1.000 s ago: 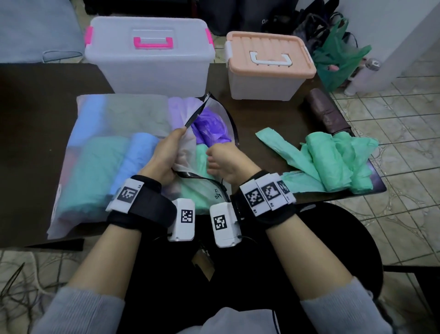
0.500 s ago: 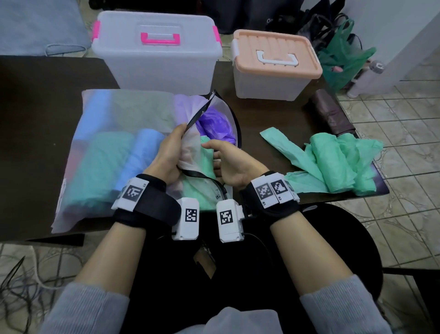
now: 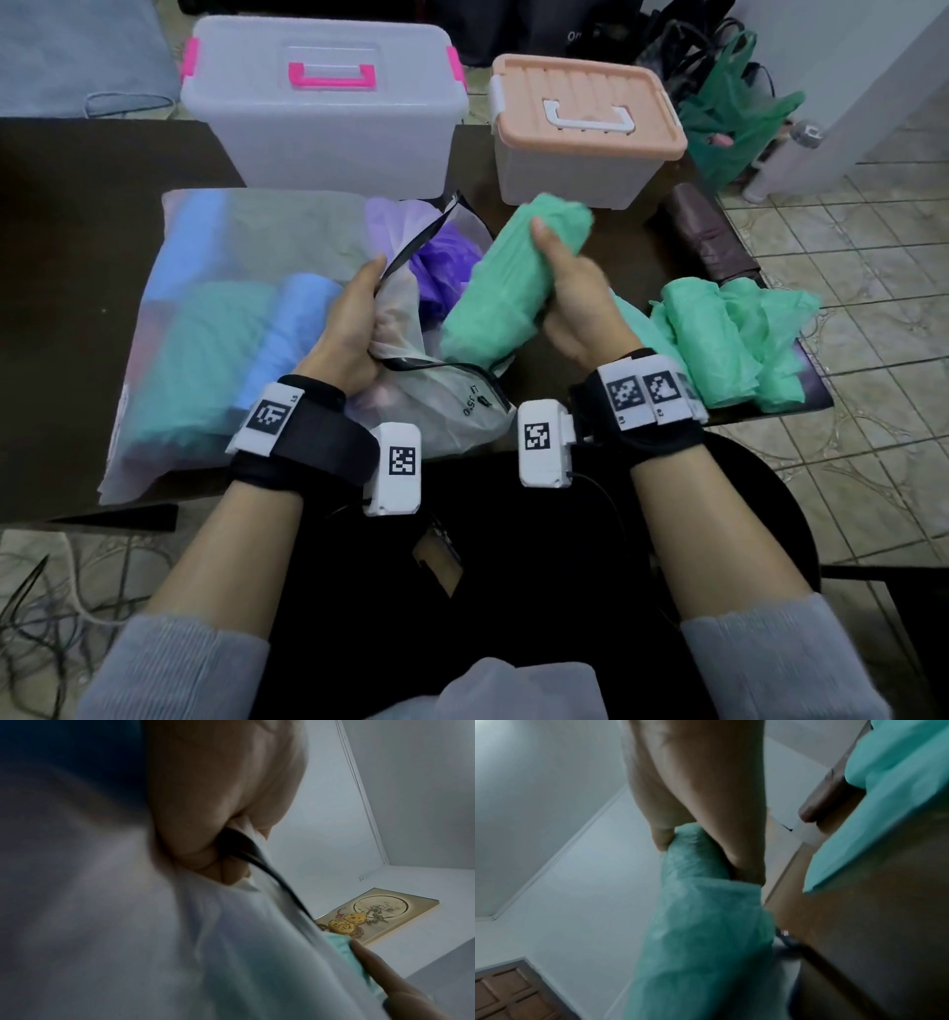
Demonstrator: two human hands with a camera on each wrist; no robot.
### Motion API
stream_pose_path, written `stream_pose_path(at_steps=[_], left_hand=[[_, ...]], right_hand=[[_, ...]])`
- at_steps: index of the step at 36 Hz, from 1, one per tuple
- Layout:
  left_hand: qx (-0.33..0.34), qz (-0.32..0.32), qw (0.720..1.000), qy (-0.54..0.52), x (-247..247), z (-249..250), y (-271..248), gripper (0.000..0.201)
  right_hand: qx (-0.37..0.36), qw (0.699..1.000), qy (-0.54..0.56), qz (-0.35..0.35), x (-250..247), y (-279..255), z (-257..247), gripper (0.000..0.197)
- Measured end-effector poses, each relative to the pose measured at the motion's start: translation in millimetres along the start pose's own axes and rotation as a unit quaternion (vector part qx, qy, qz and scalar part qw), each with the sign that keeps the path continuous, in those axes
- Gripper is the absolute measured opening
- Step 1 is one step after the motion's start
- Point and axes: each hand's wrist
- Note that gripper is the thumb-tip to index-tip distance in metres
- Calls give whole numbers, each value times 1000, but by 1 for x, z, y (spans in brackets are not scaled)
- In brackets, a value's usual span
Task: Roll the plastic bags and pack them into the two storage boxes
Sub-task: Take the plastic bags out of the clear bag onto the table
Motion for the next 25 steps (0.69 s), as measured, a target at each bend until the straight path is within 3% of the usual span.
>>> stream_pose_path(at_steps=[2, 7, 11, 15, 20, 23, 25], left_hand=[[6, -3, 1000, 8, 1, 0, 0, 26], [8, -9, 1000, 18, 2, -1, 0, 26], [14, 3, 999, 34, 2, -2, 1, 23], [39, 23, 997, 62, 7, -2, -3, 23], [37, 17, 997, 59, 8, -1, -4, 24], [43, 19, 997, 65, 8, -1, -6, 23], [44, 22, 996, 74, 8, -1, -6, 22]], right_hand=[[-46, 998, 26, 25, -7, -3, -16, 23], [-106, 990, 33, 81, -33, -6, -45, 28], [-148, 958, -82, 232, -59, 1, -59, 39], [-139, 873, -305, 354, -79, 6, -59, 69], [-66, 729, -510, 451, -94, 16, -44, 61], [-49, 676, -568, 467, -95, 21, -31, 57], [-51, 658, -582, 475, -96, 24, -24, 57]])
Point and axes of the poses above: each hand's wrist, its own y-axis towards the middle knuckle, its own x-axis out of the palm, z = x × y, and after that the axes turned 15 degrees about x, right-handed
